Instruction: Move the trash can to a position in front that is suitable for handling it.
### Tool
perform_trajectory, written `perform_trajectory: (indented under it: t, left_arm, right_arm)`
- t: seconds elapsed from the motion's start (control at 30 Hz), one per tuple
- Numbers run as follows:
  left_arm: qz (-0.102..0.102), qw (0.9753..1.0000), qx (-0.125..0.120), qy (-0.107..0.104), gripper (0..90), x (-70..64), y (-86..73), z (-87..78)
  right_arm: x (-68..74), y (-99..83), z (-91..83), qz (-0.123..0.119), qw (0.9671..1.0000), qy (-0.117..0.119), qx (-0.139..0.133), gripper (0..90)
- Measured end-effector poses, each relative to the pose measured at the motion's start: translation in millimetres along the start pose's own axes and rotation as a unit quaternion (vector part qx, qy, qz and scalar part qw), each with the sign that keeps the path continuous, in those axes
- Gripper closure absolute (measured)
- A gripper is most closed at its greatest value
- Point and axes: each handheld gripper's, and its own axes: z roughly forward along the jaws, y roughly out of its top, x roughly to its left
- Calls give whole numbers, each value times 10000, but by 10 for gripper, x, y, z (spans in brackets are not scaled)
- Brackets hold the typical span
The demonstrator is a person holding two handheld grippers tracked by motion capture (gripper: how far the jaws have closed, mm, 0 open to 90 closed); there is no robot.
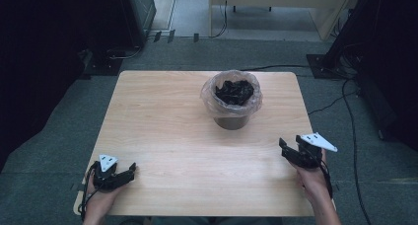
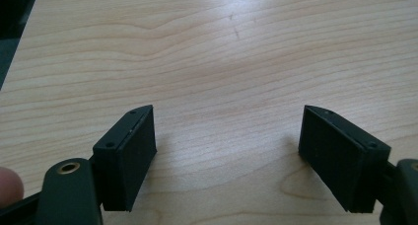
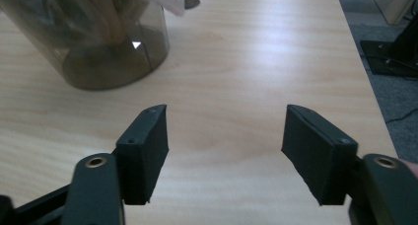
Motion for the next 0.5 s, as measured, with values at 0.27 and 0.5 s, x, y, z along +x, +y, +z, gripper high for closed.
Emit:
perform_trajectory:
  t: [0.27,0.5]
  left_arm:
    - [-160,9998,91,81,196,-10,48,29]
    - [-319,9995,-19,-72,209,-52,119,28]
  right_arm:
    - [243,488,372,-112,9998,168,79,259]
    - [250,788,620,157,9998,101,-79,254]
